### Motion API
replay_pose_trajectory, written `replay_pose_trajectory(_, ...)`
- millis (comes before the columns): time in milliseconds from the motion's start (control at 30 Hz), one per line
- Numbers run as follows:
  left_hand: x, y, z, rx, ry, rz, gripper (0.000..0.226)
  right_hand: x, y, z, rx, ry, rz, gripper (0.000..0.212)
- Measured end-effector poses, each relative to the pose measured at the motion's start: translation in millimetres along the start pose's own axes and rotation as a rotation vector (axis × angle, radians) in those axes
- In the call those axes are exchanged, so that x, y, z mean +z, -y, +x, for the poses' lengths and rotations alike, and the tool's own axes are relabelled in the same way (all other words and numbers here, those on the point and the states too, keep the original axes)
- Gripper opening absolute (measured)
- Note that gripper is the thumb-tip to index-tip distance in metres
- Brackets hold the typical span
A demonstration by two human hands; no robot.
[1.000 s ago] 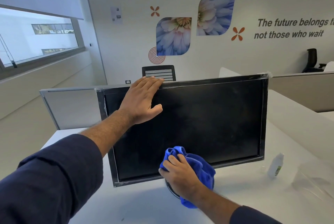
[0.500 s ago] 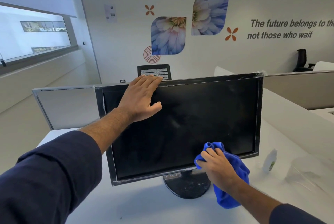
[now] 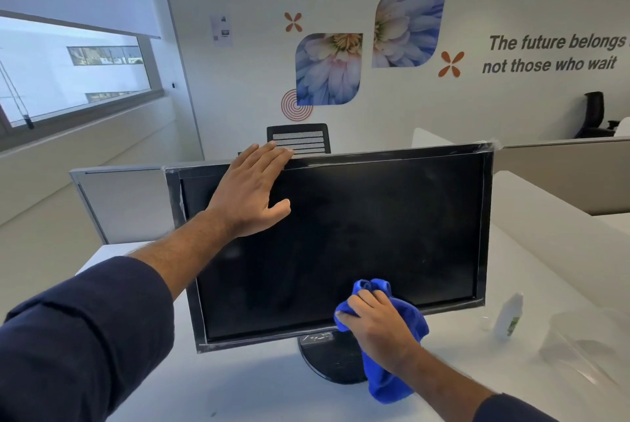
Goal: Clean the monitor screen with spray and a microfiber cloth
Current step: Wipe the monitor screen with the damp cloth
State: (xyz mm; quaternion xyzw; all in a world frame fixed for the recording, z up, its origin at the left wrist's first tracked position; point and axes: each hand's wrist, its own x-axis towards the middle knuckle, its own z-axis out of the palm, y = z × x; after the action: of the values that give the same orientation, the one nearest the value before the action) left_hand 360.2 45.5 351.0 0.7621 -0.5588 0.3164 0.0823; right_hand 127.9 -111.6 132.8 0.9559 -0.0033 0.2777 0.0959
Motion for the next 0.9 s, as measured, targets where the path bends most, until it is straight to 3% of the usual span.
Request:
replay_pose_trajectory(333,-5.2,-13.7,10.2,0.013,0.049,0.041,0.084,-20.3,-57.2,-45.8,0.198,-0.065,-0.035,0.043)
replay_pose_trajectory(467,-5.0,-40.2,43.6,0.148,0.086,0.049,0.082,-20.2,-57.5,-38.9,0.245,-0.264,0.077,0.013)
replay_pose_trajectory(767,7.7,-77.7,100.7,0.159,0.114,-0.011,0.078,-76.0,-109.9,34.6,0.559,-0.777,0.247,0.022)
replay_pose_trajectory(900,13.4,-78.1,101.3,0.118,0.113,-0.056,0.073,-88.2,-129.6,72.6,0.681,-0.791,0.374,0.042)
